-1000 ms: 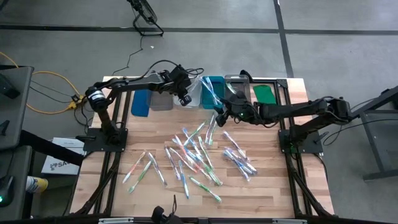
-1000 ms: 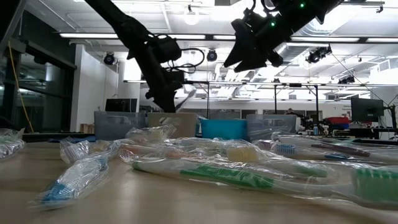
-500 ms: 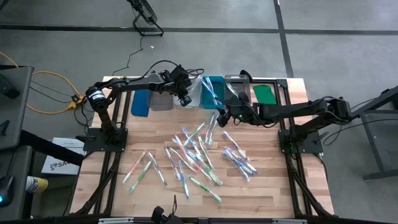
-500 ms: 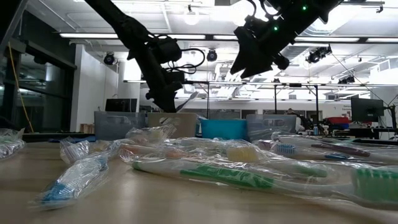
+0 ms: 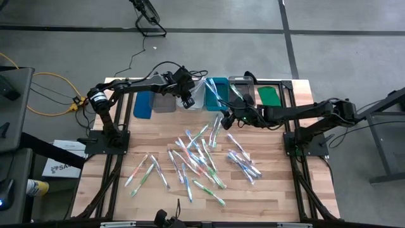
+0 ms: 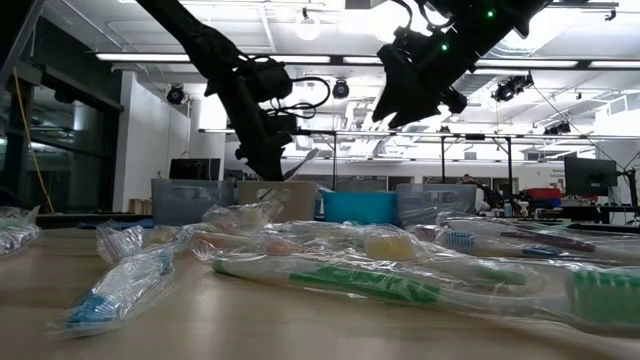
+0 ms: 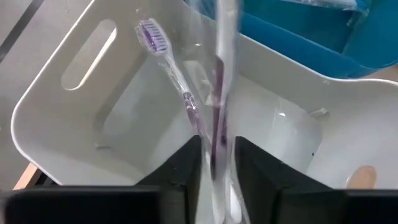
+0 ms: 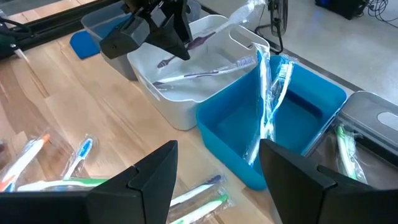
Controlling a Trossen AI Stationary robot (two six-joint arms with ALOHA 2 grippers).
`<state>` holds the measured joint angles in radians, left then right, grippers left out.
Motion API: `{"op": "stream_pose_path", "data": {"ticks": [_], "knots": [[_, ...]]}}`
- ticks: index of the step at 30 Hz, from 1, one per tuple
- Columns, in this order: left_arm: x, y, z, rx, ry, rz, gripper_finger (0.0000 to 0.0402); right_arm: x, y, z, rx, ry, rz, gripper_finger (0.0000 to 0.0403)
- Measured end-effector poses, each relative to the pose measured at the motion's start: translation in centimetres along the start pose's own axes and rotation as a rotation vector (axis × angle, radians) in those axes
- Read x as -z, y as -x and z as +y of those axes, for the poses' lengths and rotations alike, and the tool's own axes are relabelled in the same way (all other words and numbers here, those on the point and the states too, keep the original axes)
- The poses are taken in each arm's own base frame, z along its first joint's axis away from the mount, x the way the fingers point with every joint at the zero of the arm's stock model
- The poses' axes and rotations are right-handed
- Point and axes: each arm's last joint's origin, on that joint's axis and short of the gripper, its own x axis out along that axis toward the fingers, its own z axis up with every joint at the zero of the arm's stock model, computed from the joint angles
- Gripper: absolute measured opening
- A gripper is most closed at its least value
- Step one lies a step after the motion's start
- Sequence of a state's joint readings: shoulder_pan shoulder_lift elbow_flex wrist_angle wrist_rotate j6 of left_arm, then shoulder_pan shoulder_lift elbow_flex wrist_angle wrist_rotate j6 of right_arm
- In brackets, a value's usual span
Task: Pick & Place Toothbrushes
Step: Put the violet toothbrush into the gray bin
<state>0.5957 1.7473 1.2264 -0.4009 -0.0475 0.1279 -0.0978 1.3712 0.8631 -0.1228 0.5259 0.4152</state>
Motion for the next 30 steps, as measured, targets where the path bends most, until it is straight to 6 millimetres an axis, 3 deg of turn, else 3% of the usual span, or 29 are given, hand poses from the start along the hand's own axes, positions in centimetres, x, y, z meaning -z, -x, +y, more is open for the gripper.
{"op": "stream_pose_path", "data": {"ticks": [5,9,14,20,25,30], "knots": [[0.0,0.0,0.0,-0.016,-0.009,0.002,0.0159,0.0,0.0,0.0,0.002,0.003,0.004,0.0219],[0.0,0.1,0.1,-0.023,-0.041,0.001,0.0183,0.3,0.0,-0.2,0.015,0.008,0.032,0.0219],[-0.1,0.3,0.1,-0.036,-0.089,-0.002,0.0187,1.1,0.1,-0.5,0.048,0.004,0.101,0.0219],[-0.7,2.2,0.4,-0.069,-0.180,-0.055,0.0187,2.5,0.5,-1.0,0.101,-0.011,0.230,0.0219],[-1.0,4.0,0.1,-0.082,-0.249,-0.107,0.0187,3.8,1.4,-0.3,0.054,-0.006,0.355,0.0219],[-1.0,4.3,-0.5,-0.082,-0.293,-0.185,0.0187,4.4,2.2,0.6,0.049,0.004,0.347,0.0219]]}}
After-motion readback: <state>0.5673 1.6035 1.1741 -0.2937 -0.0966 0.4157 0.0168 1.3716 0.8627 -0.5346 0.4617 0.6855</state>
